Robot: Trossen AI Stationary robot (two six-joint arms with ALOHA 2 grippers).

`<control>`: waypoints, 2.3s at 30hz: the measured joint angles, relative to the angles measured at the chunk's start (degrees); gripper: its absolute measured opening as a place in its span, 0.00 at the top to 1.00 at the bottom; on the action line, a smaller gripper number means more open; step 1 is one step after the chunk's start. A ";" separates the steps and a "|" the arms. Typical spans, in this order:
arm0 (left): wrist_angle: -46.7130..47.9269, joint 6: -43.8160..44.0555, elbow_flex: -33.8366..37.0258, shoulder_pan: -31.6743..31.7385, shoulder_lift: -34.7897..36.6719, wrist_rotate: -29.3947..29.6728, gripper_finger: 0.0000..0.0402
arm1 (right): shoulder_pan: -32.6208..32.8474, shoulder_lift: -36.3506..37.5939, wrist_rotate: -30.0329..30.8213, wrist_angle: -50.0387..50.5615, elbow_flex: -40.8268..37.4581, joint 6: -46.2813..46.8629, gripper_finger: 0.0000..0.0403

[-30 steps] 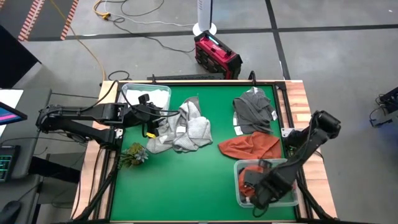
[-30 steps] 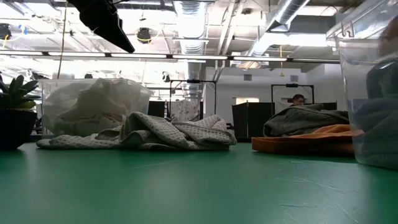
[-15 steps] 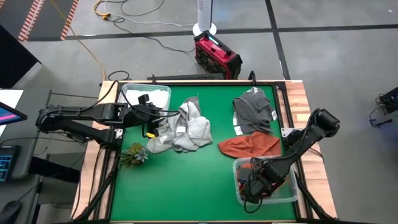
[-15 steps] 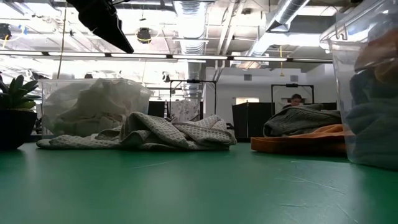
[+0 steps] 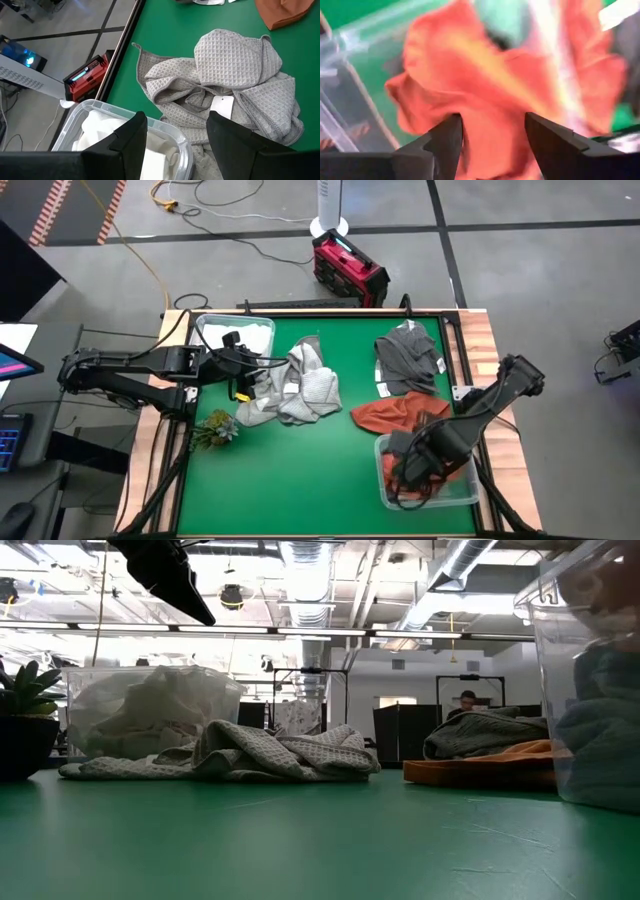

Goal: Sort towels by color in basket
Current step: Put the orange towel into the bottom transparent bin, then put the dark gray towel into the bottom transparent bin

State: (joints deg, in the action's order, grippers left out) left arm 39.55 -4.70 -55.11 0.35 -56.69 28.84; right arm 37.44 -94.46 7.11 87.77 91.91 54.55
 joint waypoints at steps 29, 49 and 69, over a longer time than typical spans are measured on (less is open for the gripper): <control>3.79 3.31 0.00 0.01 0.02 -1.51 0.51 | 3.16 1.10 -11.57 0.73 3.18 9.40 0.37; 2.20 3.68 0.00 0.01 -0.06 -1.49 0.51 | 0.83 6.45 13.97 2.30 2.42 12.32 0.37; 1.46 1.49 0.00 0.01 -0.33 -1.47 0.51 | -51.95 6.07 23.37 -7.72 -8.32 -38.38 0.37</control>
State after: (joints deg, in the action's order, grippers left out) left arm 41.01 -3.21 -55.11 0.36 -57.01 27.37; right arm -14.51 -88.38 30.48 80.05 83.59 16.16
